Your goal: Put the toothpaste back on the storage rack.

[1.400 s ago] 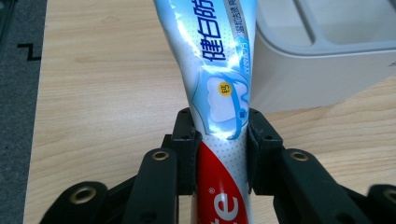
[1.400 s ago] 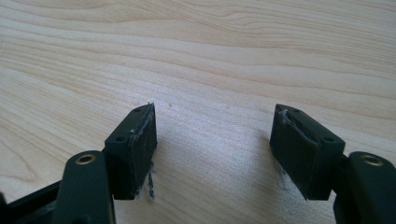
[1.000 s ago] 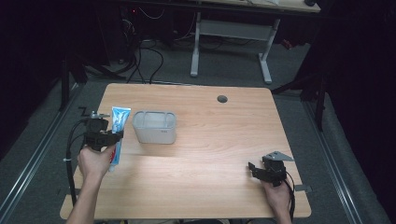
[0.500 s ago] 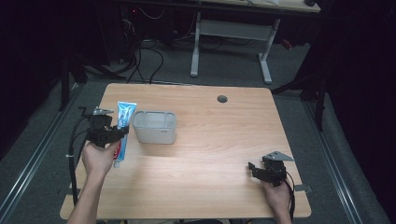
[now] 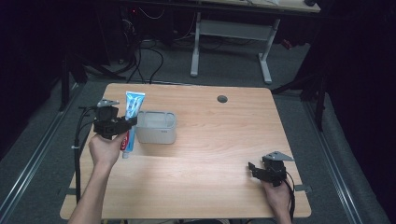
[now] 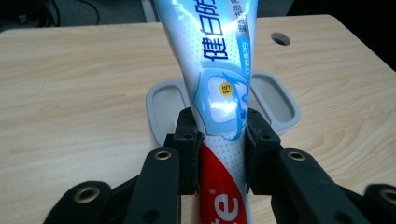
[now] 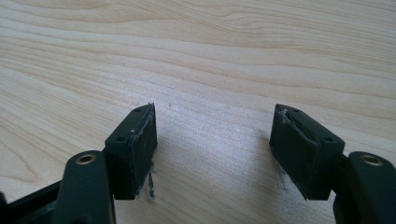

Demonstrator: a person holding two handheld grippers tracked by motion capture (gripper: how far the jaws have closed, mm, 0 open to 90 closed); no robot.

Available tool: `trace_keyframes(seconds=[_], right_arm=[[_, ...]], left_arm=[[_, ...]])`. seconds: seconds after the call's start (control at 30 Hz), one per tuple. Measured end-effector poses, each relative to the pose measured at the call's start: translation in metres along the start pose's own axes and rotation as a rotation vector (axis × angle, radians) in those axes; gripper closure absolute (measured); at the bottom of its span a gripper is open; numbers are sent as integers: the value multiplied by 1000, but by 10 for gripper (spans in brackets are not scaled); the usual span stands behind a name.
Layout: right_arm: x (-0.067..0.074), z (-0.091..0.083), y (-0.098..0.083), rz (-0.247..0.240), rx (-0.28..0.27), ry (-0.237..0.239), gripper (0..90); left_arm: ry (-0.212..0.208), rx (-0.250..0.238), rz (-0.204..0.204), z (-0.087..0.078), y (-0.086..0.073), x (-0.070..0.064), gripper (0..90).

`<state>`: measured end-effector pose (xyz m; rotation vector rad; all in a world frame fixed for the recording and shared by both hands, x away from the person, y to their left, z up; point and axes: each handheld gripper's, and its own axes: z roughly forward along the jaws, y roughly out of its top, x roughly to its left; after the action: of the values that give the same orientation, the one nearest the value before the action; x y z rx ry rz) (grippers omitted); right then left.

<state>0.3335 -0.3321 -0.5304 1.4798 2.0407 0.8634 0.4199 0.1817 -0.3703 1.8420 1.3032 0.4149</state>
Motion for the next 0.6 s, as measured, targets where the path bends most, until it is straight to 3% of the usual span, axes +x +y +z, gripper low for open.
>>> trace_keyframes(seconds=[0.43, 0.6], right_arm=[[0, 0, 0, 0, -1, 0, 322], [0, 0, 0, -3, -2, 0, 321]], left_arm=[[-15, -60, 49, 21, 32, -15, 713], [-17, -83, 50, 28, 38, -16, 715]])
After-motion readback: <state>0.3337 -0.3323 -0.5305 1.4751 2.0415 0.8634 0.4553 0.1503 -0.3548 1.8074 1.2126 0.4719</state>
